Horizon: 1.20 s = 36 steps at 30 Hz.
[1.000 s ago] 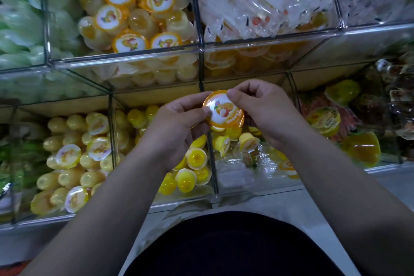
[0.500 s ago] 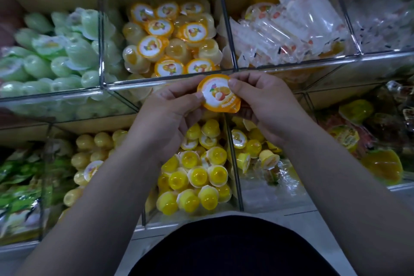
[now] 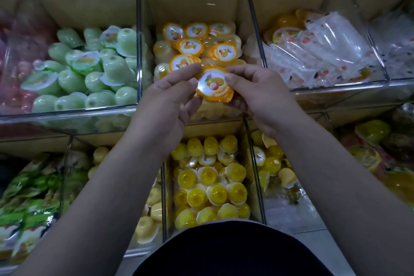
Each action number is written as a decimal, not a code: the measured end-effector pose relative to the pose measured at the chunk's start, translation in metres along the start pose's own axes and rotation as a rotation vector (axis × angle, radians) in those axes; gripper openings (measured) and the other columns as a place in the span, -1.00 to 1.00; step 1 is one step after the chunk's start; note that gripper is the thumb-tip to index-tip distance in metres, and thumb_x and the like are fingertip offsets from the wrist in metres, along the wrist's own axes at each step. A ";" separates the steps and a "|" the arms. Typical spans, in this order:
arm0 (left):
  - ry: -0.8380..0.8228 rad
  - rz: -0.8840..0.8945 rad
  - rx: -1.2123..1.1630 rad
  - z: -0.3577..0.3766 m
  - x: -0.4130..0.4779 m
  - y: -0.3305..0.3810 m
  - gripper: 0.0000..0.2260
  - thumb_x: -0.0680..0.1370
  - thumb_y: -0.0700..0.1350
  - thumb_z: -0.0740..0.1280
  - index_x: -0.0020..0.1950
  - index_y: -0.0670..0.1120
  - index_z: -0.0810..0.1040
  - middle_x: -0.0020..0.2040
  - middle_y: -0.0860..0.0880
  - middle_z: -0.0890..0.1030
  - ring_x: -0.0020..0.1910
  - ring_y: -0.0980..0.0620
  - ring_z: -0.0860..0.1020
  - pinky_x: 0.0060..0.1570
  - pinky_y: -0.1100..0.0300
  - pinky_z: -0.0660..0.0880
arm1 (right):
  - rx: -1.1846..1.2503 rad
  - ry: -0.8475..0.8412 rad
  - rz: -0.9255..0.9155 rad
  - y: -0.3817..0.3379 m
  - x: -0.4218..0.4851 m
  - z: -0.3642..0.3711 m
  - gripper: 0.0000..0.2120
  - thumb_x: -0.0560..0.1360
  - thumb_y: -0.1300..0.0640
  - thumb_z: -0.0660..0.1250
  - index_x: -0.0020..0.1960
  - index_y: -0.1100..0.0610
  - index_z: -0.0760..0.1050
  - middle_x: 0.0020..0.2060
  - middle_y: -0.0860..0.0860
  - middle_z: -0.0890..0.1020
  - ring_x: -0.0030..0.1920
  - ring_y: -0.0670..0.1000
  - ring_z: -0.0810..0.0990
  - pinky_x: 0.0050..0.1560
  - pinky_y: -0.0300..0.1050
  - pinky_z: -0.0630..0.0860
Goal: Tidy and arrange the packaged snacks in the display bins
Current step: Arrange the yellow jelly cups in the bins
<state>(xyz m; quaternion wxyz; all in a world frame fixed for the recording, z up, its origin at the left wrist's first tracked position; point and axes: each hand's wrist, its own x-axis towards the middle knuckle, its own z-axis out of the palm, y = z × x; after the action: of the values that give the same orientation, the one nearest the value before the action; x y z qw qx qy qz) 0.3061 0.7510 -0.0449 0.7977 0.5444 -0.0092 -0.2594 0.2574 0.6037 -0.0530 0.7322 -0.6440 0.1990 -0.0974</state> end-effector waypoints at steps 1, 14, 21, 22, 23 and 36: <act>0.005 -0.003 0.006 -0.003 0.002 0.002 -0.76 0.60 -0.28 0.23 0.22 -0.18 0.58 0.17 -0.10 0.64 0.03 0.08 0.64 -0.16 0.36 0.56 | 0.001 0.006 0.003 0.000 0.002 0.004 -0.90 0.58 0.23 0.31 -0.03 0.06 0.54 -0.11 0.02 0.67 -0.19 -0.13 0.68 -0.28 -0.28 0.56; 0.021 -0.021 0.021 -0.042 0.026 0.017 -0.74 0.54 -0.23 0.31 0.23 -0.19 0.53 0.24 -0.18 0.58 0.28 -0.04 0.53 0.39 0.05 0.37 | -0.310 0.059 -0.083 0.014 0.045 0.062 -0.92 0.54 0.21 0.36 -0.02 0.05 0.54 -0.14 0.00 0.63 -0.16 -0.03 0.64 -0.22 -0.18 0.63; -0.086 -0.089 0.219 -0.043 0.033 0.021 -0.24 0.29 -0.03 0.34 0.51 -0.08 0.30 0.38 -0.05 0.46 0.37 0.06 0.38 0.23 0.12 0.23 | -0.694 0.069 -0.023 0.011 0.064 0.070 -0.91 0.55 0.12 0.37 0.05 0.07 0.56 -0.17 -0.07 0.58 -0.30 -0.06 0.58 -0.29 -0.22 0.56; -0.092 -0.098 0.221 -0.043 0.036 0.021 -0.23 0.29 -0.03 0.34 0.51 -0.09 0.29 0.37 -0.04 0.46 0.37 0.06 0.39 0.24 0.13 0.24 | -0.801 0.069 -0.050 0.012 0.068 0.070 -0.87 0.54 0.11 0.38 0.07 0.09 0.58 -0.14 -0.06 0.58 -0.21 -0.04 0.56 -0.20 -0.17 0.53; -0.098 -0.114 0.220 -0.043 0.038 0.023 -0.24 0.29 -0.04 0.34 0.50 -0.10 0.30 0.34 -0.04 0.49 0.37 0.05 0.40 0.23 0.15 0.27 | -0.901 0.068 -0.076 0.014 0.070 0.070 -0.84 0.53 0.09 0.39 0.09 0.10 0.60 -0.12 -0.06 0.56 -0.13 -0.04 0.53 -0.14 -0.15 0.47; -0.086 -0.292 0.278 -0.035 0.048 0.048 -0.98 0.62 -0.18 0.22 0.00 -0.11 0.42 -0.08 0.03 0.46 0.14 -0.03 0.55 0.19 0.08 0.47 | -1.045 0.003 -0.088 0.019 0.080 0.074 -0.89 0.48 0.01 0.45 -0.08 0.04 0.59 -0.29 -0.13 0.52 -0.28 -0.17 0.44 -0.35 -0.27 0.31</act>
<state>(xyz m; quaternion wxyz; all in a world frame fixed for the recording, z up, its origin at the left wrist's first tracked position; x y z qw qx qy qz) 0.3778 0.7739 -0.0306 0.6678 0.6332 -0.0001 -0.3914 0.3579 0.6414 -0.0785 0.3084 -0.9309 0.1950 -0.0169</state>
